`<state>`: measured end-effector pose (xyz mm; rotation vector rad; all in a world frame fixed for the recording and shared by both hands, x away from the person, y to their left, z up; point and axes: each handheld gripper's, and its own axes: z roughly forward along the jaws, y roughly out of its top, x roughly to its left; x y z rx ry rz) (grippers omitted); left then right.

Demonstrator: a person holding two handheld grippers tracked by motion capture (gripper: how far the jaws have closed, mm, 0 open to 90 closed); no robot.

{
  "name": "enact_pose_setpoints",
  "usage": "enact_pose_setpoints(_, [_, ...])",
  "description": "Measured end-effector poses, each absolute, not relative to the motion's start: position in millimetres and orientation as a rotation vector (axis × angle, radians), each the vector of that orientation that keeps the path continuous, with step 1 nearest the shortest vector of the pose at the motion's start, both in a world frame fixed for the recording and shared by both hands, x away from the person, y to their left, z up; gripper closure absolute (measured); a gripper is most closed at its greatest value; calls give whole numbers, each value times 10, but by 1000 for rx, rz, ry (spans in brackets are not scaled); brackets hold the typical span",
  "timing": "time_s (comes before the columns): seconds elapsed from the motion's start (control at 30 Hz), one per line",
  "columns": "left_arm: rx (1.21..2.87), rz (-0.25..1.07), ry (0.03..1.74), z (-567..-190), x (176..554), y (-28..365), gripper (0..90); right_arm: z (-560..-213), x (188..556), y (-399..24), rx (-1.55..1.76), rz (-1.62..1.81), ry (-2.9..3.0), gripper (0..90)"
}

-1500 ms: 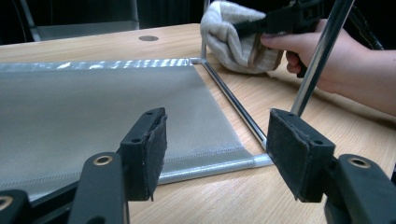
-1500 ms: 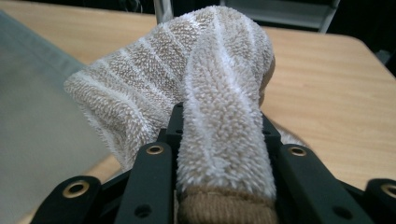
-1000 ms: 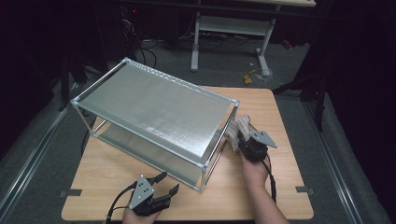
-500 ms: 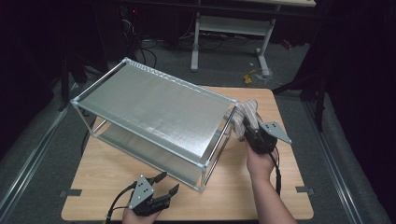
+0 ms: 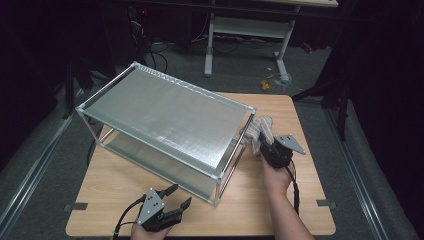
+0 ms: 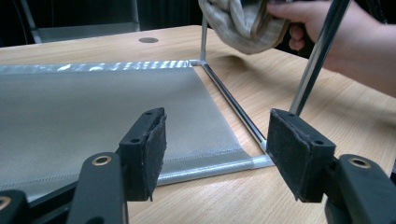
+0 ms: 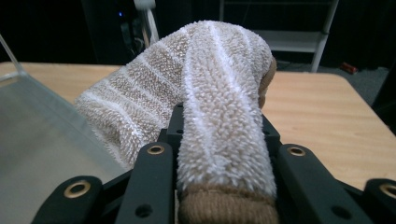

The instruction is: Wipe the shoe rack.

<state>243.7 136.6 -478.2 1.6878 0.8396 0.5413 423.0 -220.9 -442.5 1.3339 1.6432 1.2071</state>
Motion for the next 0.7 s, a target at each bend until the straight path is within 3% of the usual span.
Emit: enact_pose_setpoints(0.7, [1688, 543, 836, -4774, 2432, 1369, 381, -4869, 4280, -2170, 1377, 1038, 1801, 685])
